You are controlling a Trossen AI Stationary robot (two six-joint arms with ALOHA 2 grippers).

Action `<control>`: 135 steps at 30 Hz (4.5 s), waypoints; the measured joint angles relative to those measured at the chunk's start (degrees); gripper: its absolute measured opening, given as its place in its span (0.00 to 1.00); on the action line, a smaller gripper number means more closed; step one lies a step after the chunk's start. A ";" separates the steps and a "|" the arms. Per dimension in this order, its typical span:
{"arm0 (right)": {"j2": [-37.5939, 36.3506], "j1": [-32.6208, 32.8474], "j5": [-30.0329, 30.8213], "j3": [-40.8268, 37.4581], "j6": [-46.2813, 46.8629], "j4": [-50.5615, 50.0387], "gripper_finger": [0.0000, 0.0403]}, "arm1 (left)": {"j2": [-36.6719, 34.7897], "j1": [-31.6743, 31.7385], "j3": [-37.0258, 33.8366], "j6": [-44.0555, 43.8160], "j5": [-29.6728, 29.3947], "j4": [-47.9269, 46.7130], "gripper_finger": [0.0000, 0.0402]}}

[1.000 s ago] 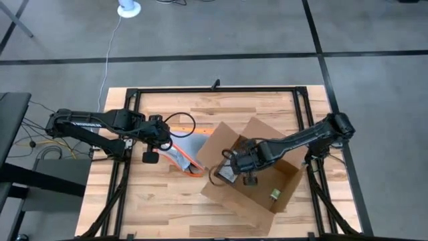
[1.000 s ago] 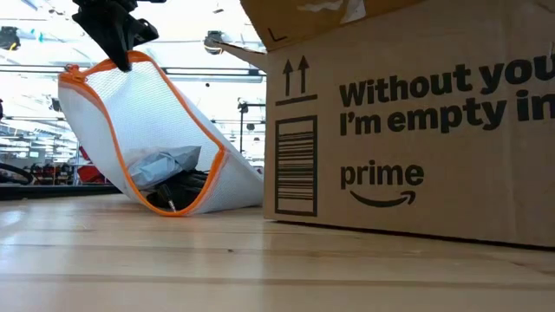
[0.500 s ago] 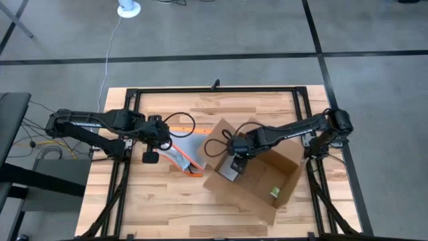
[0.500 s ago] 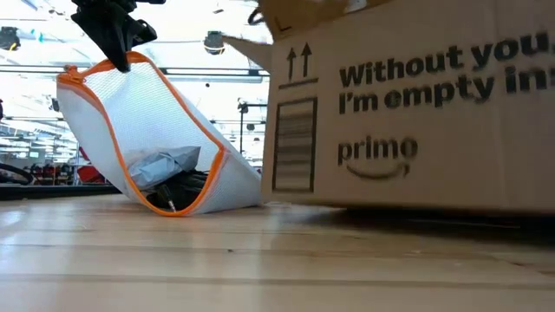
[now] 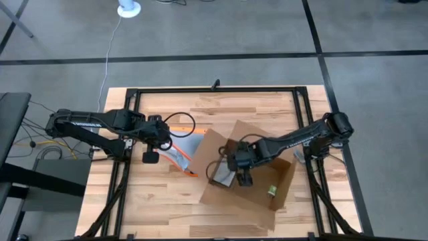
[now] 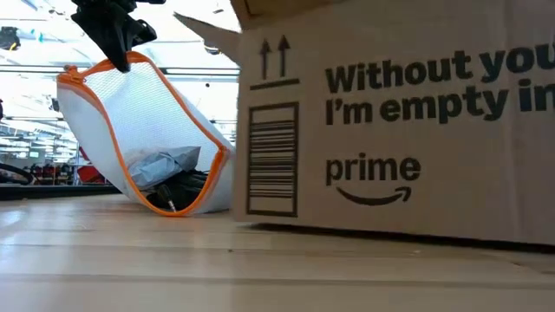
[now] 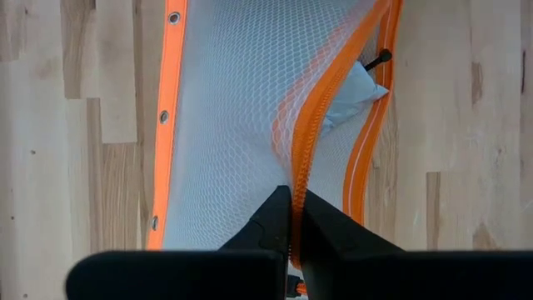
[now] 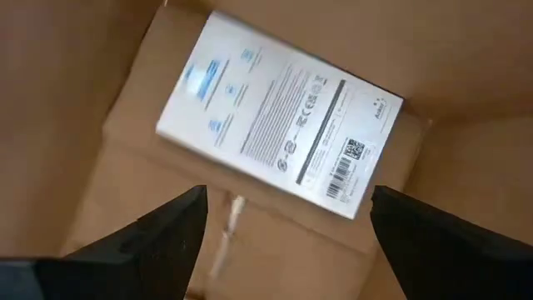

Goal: Unpack boxes
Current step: Put the white box into the white zip bag

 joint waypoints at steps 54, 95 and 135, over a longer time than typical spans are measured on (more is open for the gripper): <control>18.61 -3.20 -0.60 9.94 -25.31 9.83 0.01 | -0.02 -0.11 -0.04 -3.64 0.00 1.02 0.00; 9.20 -4.69 2.26 19.57 8.57 -7.55 0.00 | 0.82 -0.13 13.62 -1.40 0.78 -8.60 0.31; 1.62 8.64 8.20 18.71 7.30 -25.68 0.00 | 31.95 -4.14 20.04 5.03 7.20 28.48 0.30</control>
